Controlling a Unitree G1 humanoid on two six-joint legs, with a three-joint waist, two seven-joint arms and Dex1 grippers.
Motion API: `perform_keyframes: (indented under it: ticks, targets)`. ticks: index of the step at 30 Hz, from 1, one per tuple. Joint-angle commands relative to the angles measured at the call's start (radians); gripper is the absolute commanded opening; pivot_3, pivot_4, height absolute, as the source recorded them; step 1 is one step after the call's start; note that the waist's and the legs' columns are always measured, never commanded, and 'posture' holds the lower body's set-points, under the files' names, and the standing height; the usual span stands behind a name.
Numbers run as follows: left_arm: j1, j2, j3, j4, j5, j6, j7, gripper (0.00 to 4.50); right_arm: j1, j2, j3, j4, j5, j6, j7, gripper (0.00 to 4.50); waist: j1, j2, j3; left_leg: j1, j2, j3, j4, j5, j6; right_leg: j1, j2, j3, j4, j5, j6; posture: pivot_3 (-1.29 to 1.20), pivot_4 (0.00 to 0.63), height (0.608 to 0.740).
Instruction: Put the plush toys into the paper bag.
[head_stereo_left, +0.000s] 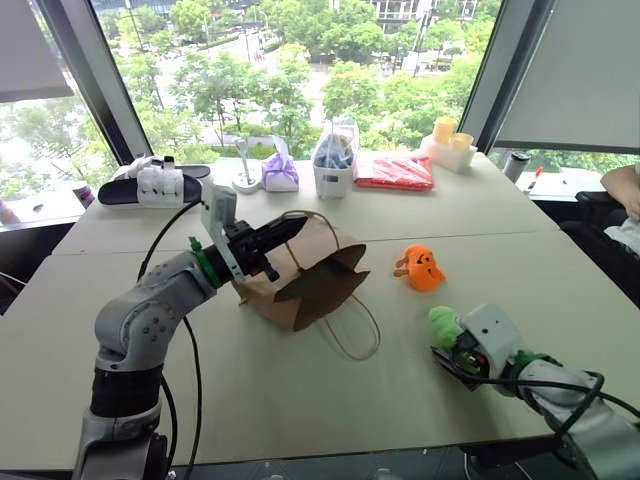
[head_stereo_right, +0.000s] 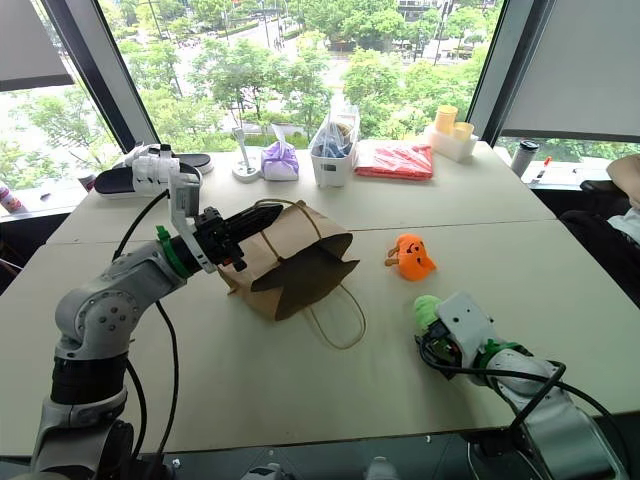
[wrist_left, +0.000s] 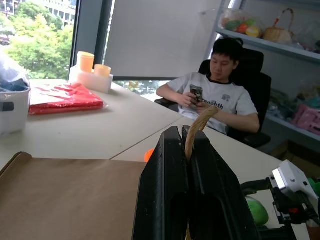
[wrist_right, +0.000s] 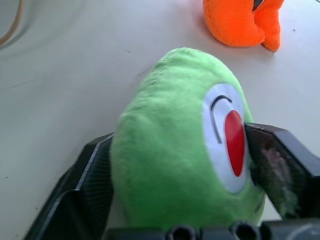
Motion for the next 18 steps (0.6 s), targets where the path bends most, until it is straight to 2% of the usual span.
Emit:
perform_keyframes:
  ticks: [1,6,8,12,18]
  targets:
    - [0.001,0.009,0.008,-0.036,0.004,-0.024,0.005,0.00,-0.012,0.007,-0.009,0.000,-0.017,-0.034,-0.004,2.57,0.000,0.000,0.000,0.000,0.000,0.000,0.000,0.000,0.000,0.000,0.000,0.000,0.000,0.000,0.000,0.00,0.150,0.740]
    - [0.007,0.012,0.006,-0.041,0.004,-0.020,0.001,0.00,-0.020,0.008,-0.014,-0.021,0.002,-0.041,0.023,0.08,-0.001,0.000,0.000,0.000,0.000,0.000,0.000,0.000,0.000,0.000,0.000,0.000,0.000,0.000,0.000,0.00,0.150,0.740]
    - [0.004,0.012,0.007,-0.041,0.001,-0.015,0.002,0.00,-0.038,0.014,-0.021,-0.052,0.032,-0.048,0.048,0.03,-0.001,0.000,0.000,0.000,0.000,0.000,0.000,0.000,0.000,0.000,0.000,0.000,0.000,0.000,0.000,0.00,0.150,0.740]
    - [-0.011,0.014,0.015,-0.033,-0.014,-0.004,0.008,0.00,-0.165,0.074,-0.011,-0.109,0.126,-0.006,0.074,0.03,-0.005,0.000,0.000,0.001,0.000,0.000,0.000,0.000,0.000,0.000,0.000,0.000,0.000,0.000,0.000,0.00,0.150,0.740]
    - [-0.021,0.005,0.012,-0.029,-0.027,0.004,0.019,0.00,-0.319,0.175,0.131,-0.027,0.141,-0.032,0.087,0.03,0.001,-0.001,0.000,0.000,0.000,-0.002,0.000,0.000,0.000,0.001,0.000,-0.001,0.000,0.000,0.000,0.00,0.150,0.740]
